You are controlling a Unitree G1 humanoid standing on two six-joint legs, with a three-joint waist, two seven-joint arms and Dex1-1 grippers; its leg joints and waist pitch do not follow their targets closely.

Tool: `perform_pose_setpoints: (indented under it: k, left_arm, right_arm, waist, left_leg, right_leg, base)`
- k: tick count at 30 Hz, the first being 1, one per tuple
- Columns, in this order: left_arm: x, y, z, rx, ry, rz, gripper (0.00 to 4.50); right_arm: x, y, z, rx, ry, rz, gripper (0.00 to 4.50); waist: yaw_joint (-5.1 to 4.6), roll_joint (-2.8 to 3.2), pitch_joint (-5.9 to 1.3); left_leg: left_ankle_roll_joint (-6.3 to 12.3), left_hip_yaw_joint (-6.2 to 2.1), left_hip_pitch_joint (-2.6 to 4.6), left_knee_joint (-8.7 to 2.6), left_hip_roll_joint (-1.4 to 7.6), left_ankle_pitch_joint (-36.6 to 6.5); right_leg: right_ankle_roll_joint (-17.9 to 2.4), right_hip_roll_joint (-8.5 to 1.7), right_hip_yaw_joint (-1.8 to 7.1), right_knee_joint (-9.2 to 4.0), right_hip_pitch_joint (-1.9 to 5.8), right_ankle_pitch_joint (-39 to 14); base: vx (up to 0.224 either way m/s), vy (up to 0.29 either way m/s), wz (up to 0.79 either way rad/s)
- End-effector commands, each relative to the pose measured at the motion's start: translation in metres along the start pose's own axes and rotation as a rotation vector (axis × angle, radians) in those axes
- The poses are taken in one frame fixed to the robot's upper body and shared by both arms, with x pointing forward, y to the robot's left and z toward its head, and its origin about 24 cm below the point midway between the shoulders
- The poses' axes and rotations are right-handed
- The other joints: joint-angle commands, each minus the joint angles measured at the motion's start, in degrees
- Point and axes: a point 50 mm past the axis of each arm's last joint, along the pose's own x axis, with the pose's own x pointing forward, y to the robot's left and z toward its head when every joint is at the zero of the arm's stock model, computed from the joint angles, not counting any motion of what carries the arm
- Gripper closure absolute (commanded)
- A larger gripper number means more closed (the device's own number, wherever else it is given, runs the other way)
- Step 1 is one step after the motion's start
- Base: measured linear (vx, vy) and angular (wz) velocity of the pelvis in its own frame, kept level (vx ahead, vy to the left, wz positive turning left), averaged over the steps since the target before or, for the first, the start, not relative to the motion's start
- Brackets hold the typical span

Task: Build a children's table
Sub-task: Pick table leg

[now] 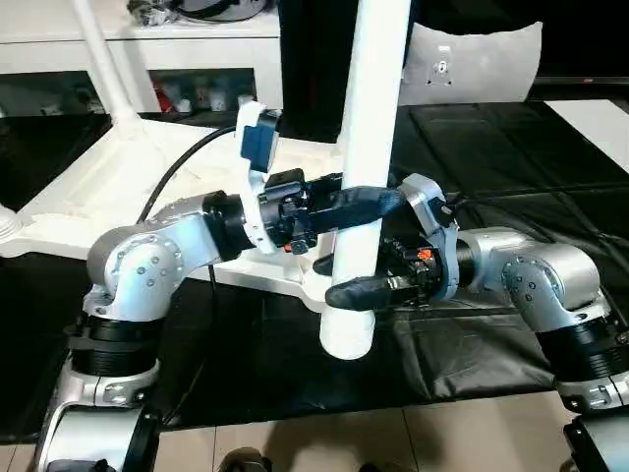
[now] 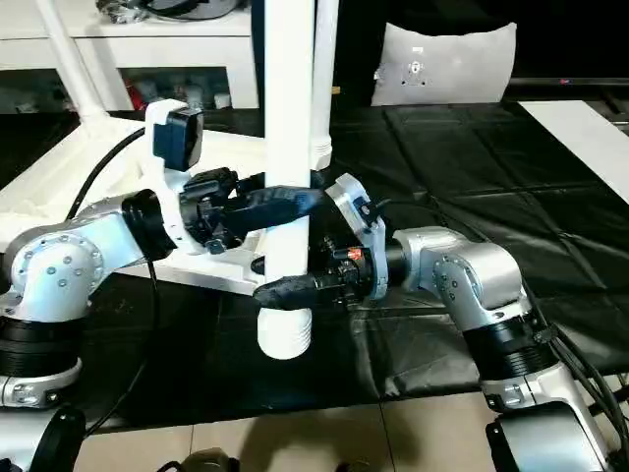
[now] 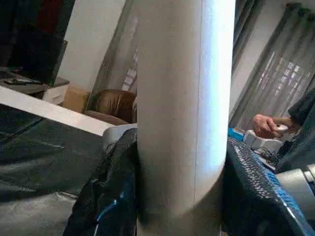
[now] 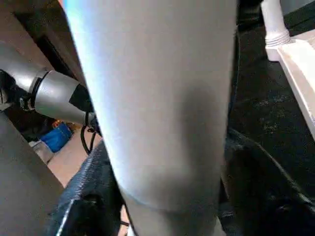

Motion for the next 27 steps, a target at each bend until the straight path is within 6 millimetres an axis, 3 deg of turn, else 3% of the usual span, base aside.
perform_pose_setpoints:
  k: [1,8,20,22,24,25,27]
  left_arm:
    - [0.003,-0.001,0.006,0.038,0.002,-0.005,2.65]
    - [0.003,-0.001,0.006,0.041,0.005,-0.007,2.65]
    - [0.007,0.001,0.005,0.036,0.027,0.039,2.65]
    - [0.008,-0.002,0.005,0.027,0.02,0.022,2.09]
    - [0.016,-0.009,0.004,0.041,0.014,-0.014,1.95]
    - [0.02,-0.012,0.004,0.035,0.005,-0.029,1.95]
    - [0.027,-0.018,0.002,0.042,-0.016,-0.067,1.95]
  right_arm:
    - [0.003,0.002,0.004,-0.022,0.017,0.024,1.99]
    - [0.004,0.002,0.002,-0.007,0.029,0.033,2.49]
    - [0.005,0.002,-0.001,0.001,0.029,0.03,2.57]
    - [0.006,0.001,-0.002,0.002,0.025,0.027,2.57]
    - [0.009,0.001,-0.005,0.006,0.012,0.023,2.57]
    - [0.01,0.001,-0.006,0.006,0.006,0.019,2.57]
    - [0.013,0.001,-0.008,0.004,-0.01,0.011,2.57]
  waist:
    - [0.06,-0.93,-4.7]
    - [0.07,-0.89,-4.64]
    - [0.1,-0.89,-4.68]
    - [0.14,-0.9,-4.71]
    - [0.1,-0.65,-4.71]
    - [0.27,-0.22,-4.72]
    - [0.19,-0.58,-4.79]
  left_leg:
    - [1.74,0.19,-0.01,-3.54,1.33,-5.85]
    - [1.64,0.18,-0.05,-3.55,1.29,-6.04]
    - [1.71,0.19,-0.05,-3.49,1.28,-5.89]
    - [1.69,0.18,-0.11,-3.48,1.27,-5.75]
    - [1.63,0.16,-0.07,-3.49,1.36,-6.07]
    - [1.47,0.04,-0.05,-3.49,1.37,-6.36]
    - [1.55,0.08,-0.07,-3.47,1.35,-6.32]
  right_leg:
    - [-5.28,-3.86,2.3,-4.5,3.53,-23.0]
    - [-5.32,-3.86,2.28,-4.51,3.55,-23.3]
    - [-5.35,-3.82,2.28,-4.5,3.54,-23.03]
    - [-5.42,-3.86,2.26,-4.46,3.59,-23.06]
    - [-5.64,-3.86,2.28,-4.53,3.53,-22.85]
    - [-5.87,-3.93,2.25,-4.42,3.56,-22.77]
    - [-6.31,-3.85,2.18,-4.42,3.66,-21.89]
  base:
    - [0.0,0.0,0.0]
    - [0.0,0.0,0.0]
    - [0.0,0.0,0.0]
    - [0.0,0.0,0.0]
    - [0.0,0.0,0.0]
    - [0.0,0.0,0.0]
    - [0.0,0.0,0.0]
